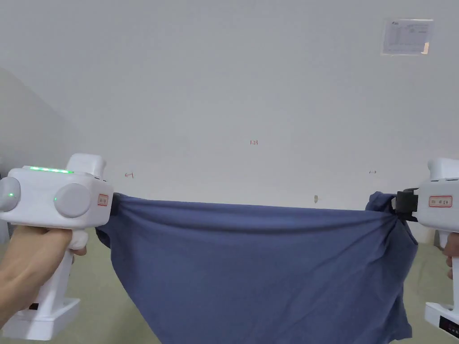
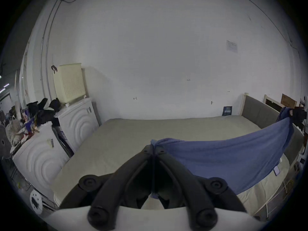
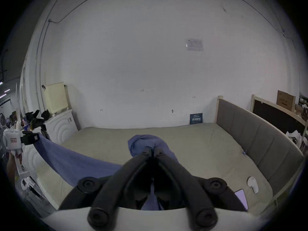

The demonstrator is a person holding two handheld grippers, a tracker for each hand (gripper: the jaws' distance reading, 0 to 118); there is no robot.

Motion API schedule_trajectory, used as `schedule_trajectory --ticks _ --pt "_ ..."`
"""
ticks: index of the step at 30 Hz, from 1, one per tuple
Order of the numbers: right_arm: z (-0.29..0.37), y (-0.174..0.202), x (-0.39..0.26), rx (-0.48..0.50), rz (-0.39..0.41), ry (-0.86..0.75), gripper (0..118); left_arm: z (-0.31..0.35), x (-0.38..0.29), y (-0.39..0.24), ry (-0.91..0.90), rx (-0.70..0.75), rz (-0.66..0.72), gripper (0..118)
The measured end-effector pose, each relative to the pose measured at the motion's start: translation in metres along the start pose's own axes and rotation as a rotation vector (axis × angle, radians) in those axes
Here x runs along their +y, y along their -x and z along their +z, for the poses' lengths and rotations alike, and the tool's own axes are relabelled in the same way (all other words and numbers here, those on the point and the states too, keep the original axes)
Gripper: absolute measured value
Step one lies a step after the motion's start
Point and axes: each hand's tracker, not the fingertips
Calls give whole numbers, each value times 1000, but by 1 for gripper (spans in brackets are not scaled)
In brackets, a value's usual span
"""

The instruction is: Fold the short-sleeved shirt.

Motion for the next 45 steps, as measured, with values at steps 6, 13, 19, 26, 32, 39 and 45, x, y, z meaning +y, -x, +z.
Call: schedule_trajectory --ticks 6,13,19,26,32,39,45 --pt "-51 8 35 -30 17 -14 0 -43 45 -6 -14 27 35 1" --pt "-125 23 58 -82 42 -9 0 -98 75 -16 -37 91 16 1" --pt "-188 27 41 -100 28 22 0 -154 62 -21 -17 113 20 1" --pt "-233 16 -27 -107 33 108 0 -211 -9 -33 88 118 -8 1" --pt "-219 -6 -131 -108 20 244 0 -210 -109 -35 225 39 11 1" --pt "-140 -33 -246 -66 0 428 0 -145 -231 -23 392 -27 16 1" --pt "-52 -37 -311 -68 -28 476 0 -73 -294 -9 463 -59 4 1"
